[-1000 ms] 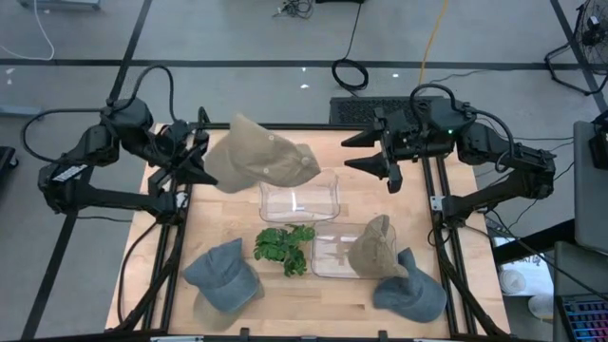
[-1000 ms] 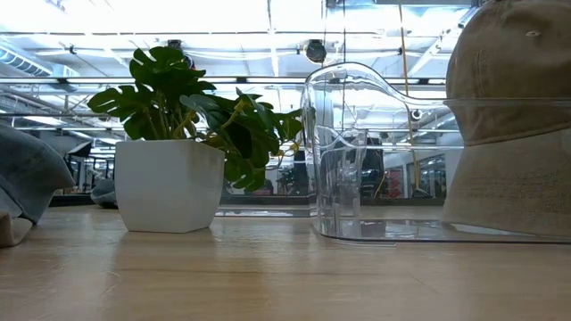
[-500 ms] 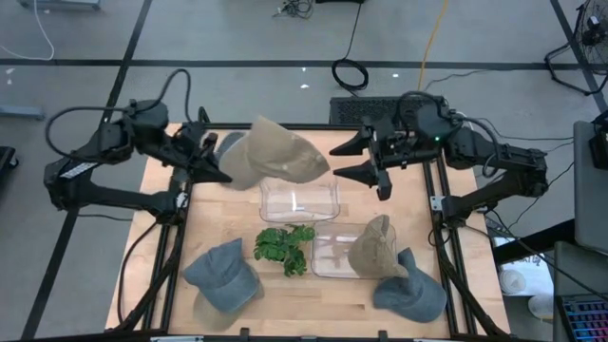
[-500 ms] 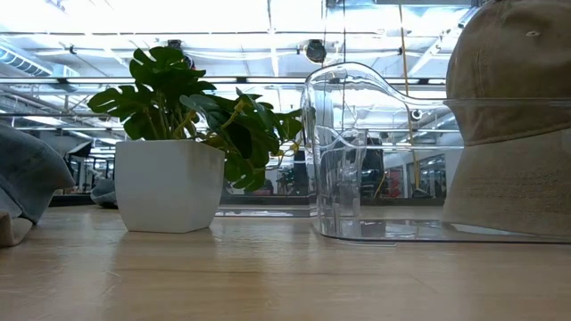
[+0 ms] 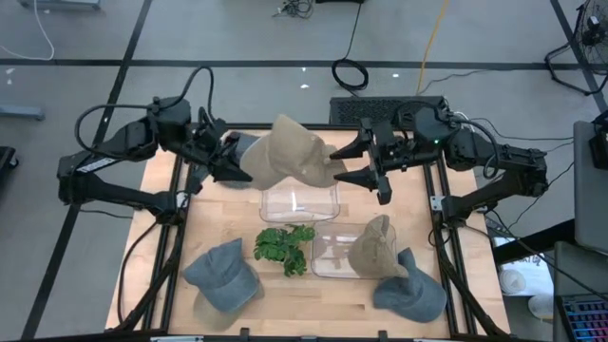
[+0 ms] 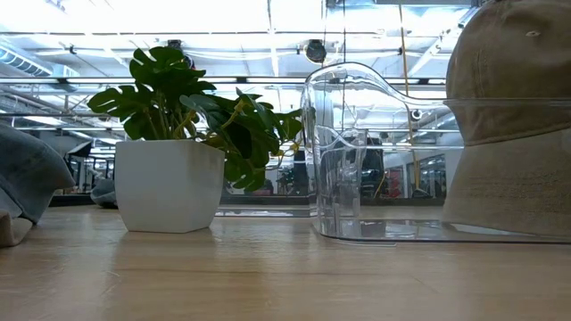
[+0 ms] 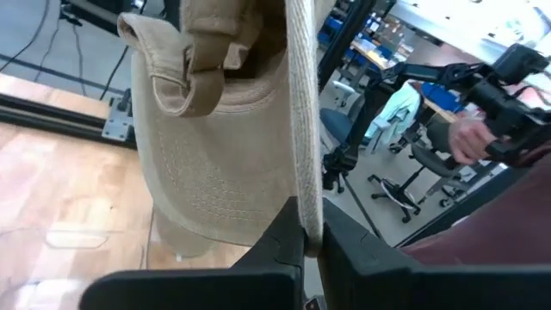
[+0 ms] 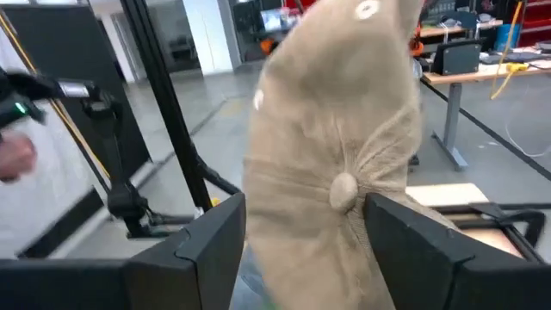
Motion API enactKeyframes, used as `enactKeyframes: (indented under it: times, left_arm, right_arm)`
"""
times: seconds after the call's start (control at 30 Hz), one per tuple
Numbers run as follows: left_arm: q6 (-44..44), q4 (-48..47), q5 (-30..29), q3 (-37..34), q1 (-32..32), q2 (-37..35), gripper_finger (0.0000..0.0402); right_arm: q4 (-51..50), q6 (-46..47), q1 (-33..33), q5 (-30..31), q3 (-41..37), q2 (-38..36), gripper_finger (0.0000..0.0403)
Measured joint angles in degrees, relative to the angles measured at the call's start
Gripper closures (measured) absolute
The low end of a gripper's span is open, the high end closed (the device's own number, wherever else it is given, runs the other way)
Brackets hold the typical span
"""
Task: Pick & Place hat
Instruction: Put the top brown cap into the bottom transparent bin
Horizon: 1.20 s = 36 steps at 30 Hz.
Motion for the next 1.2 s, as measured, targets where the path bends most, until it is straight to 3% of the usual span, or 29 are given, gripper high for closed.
enactKeyframes:
  times: [0.2, 0.47, 0.67, 0.87, 1.1, 1.2]
  left_arm:
    - [-0.71, -0.13, -1.19, 0.00, -2.09, -0.10, 0.0392]
    - [-0.84, -0.15, -3.72, 0.00, -2.34, 0.47, 0.0392]
    - [-0.90, -0.15, -4.72, 0.00, -2.38, 1.13, 0.0392]
    - [-0.95, -0.17, -6.30, -0.02, -2.36, 0.89, 0.0392]
    - [-1.97, -1.52, -6.26, -0.02, -2.36, 0.66, 0.0391]
    - [-3.21, -1.99, -6.26, -0.02, -2.33, 0.63, 0.0369]
  right_arm:
    - [-2.26, -1.08, -0.05, 7.82, 0.05, -1.69, 0.0165]
    - [-2.05, -0.47, -0.01, 3.41, -0.01, -0.69, 0.0129]
    - [2.81, -0.60, -0.01, 2.20, -0.03, 0.42, 0.0137]
    - [2.51, 0.31, -0.03, 1.71, 0.02, 0.74, 0.0209]
    - [2.64, -0.30, 0.01, -1.47, 0.02, 0.66, 0.0375]
    - [2.83, -0.88, 0.34, -2.14, 0.02, 0.66, 0.0389]
